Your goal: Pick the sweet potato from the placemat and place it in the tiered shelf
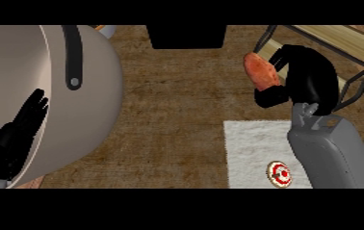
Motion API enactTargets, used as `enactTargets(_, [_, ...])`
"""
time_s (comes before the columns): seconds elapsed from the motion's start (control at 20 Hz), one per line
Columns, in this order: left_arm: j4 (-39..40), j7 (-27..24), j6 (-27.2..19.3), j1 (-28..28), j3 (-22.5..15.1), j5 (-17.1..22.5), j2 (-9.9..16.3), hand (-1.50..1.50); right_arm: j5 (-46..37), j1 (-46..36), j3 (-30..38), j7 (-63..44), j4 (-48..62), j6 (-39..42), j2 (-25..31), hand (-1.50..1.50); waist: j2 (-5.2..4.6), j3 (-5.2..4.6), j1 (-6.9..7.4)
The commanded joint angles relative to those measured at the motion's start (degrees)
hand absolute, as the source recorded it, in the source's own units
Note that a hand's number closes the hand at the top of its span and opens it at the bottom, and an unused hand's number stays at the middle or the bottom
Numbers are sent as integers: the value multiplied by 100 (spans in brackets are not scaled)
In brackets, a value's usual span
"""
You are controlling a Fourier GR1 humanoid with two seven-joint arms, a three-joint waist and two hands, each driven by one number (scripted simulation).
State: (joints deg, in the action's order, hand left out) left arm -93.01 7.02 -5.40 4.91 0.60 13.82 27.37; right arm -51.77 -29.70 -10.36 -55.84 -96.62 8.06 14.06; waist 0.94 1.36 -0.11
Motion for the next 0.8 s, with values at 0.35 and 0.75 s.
enactTargets(0.35, [773, 84, 179, -179, 193, 77, -43, 0, -106, -1181, 685, -1314, -1559, 681, -224, 150, -73, -150, -104])
enactTargets(0.75, [634, -55, 231, 40, 160, 76, -193, 0, -356, -2242, 1307, -1356, -1244, 1017, 117, 150, -78, -154, -19])
